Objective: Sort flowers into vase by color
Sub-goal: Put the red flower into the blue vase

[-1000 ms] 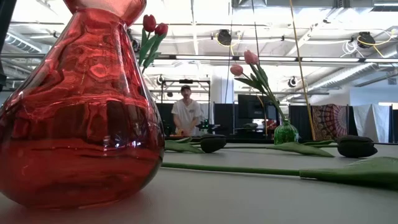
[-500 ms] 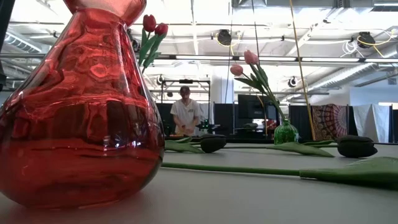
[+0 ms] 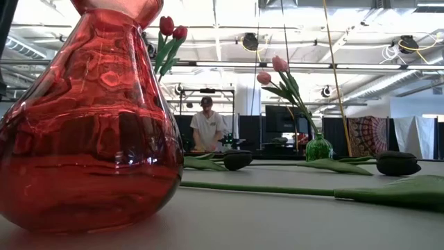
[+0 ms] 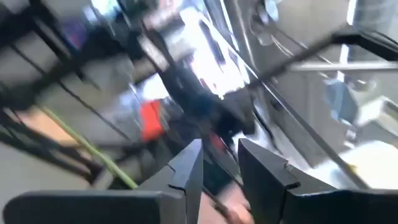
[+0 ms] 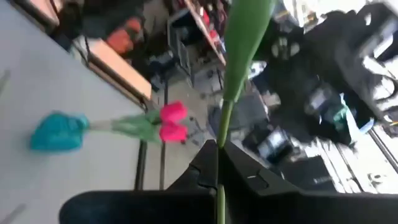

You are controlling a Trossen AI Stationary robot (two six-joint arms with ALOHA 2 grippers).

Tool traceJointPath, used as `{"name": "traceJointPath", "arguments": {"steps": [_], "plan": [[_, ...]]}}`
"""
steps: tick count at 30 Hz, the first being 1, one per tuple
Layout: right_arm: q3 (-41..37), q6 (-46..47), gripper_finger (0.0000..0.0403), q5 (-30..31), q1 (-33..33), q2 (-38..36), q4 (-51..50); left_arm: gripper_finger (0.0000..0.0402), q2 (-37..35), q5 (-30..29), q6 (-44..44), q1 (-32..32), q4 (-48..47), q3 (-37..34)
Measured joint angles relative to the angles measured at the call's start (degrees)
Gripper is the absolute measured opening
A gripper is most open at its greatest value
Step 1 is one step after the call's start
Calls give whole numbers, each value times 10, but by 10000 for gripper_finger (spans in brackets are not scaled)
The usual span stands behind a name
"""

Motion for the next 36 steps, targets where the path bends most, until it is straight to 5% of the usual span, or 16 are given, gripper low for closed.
{"name": "traceJointPath", "arguments": {"steps": [13, 20, 36], "plan": [[1, 67, 0, -29, -3, 23, 147, 107, -3, -117, 159, 31, 112, 0], [1, 187, 0, -27, -16, 24, 254, 107, -11, -103, 347, 18, 111, 0], [1, 432, 0, -30, -45, 24, 351, 107, -16, -114, 429, -40, 109, 0]]}}
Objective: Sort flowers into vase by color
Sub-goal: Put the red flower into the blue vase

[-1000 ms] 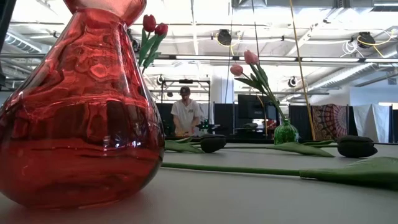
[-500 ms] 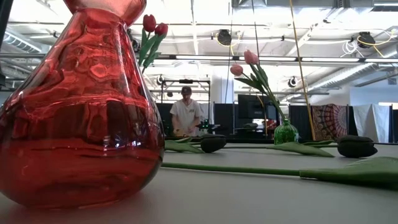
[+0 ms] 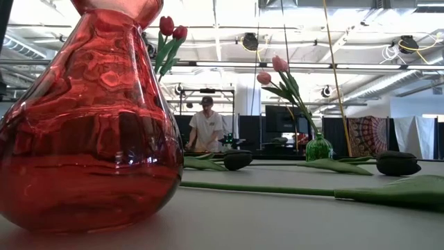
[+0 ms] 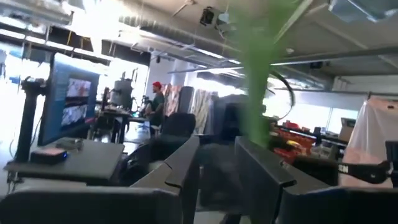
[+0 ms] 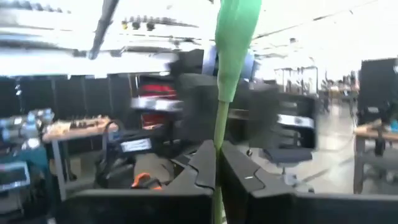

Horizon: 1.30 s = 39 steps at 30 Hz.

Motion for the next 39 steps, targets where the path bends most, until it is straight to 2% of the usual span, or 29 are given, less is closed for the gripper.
{"name": "traceJointPath", "arguments": {"steps": [5, 14, 33, 39], "plan": [[0, 50, 0, -3, -14, 0, -7, 107, 0, -25, 46, -16, 0, 0], [0, 77, 0, -16, -19, -1, -19, 107, 0, -47, 48, -17, 1, 0], [0, 173, 0, -17, -18, 0, -125, 107, 0, -49, 44, -18, 1, 0], [0, 176, 0, -29, -18, 0, -137, 107, 0, -49, 43, -18, 1, 0]]}}
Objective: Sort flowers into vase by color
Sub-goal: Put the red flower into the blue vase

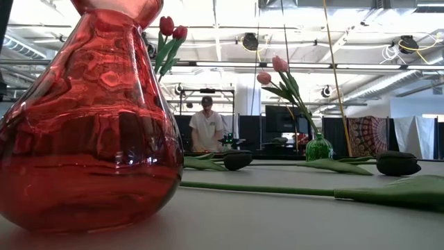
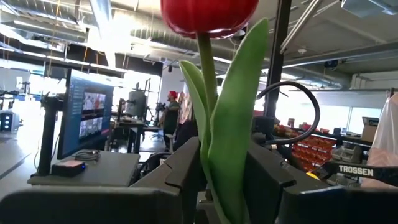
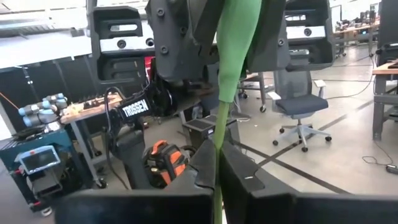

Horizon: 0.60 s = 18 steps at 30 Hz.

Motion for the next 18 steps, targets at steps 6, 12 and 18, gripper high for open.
{"name": "traceJointPath", "arguments": {"steps": [6, 12, 18], "plan": [[0, -3, 0, -1, 0, 0, 0, 92, 0, 0, 0, 0, 0, 0], [0, -4, 0, 0, 0, 0, 0, 38, 0, 0, 0, 0, 0, 0], [0, -28, 3, 1, 0, 0, 0, 11, 0, 0, 0, 0, 1, 0]]}}
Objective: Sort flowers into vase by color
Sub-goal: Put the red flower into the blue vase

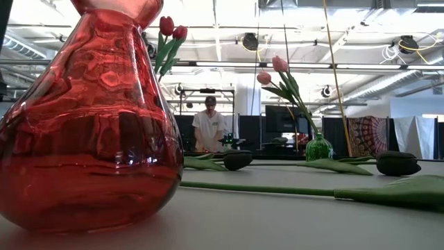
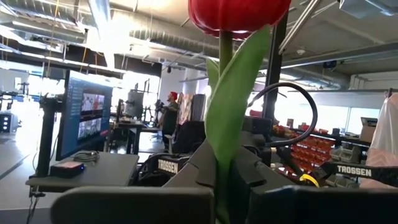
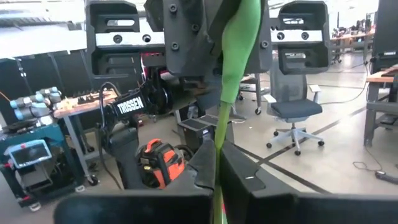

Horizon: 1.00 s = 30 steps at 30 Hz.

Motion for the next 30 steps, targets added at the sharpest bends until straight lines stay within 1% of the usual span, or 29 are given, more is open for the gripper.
{"name": "traceJointPath", "arguments": {"steps": [8, 15, 21, 25, 27, 30], "plan": [[0, -9, 32, -1, 0, 0, 0, 8, 0, 0, 0, 0, -1, 0], [0, -23, 76, 1, 0, -1, 3, 7, -14, 8, 5, 13, -21, -1], [0, -35, 115, 0, 1, -2, 12, 6, -49, 8, 25, 40, -98, -1], [0, -58, 135, 2, 1, -2, 27, 6, -84, 1, 70, 50, -177, -1], [0, -72, 143, 2, 1, -2, 33, 6, -104, -12, 99, 53, -227, 0], [0, -84, 151, 2, 1, -4, 32, 5, -136, -58, 146, 54, -304, 0]]}}
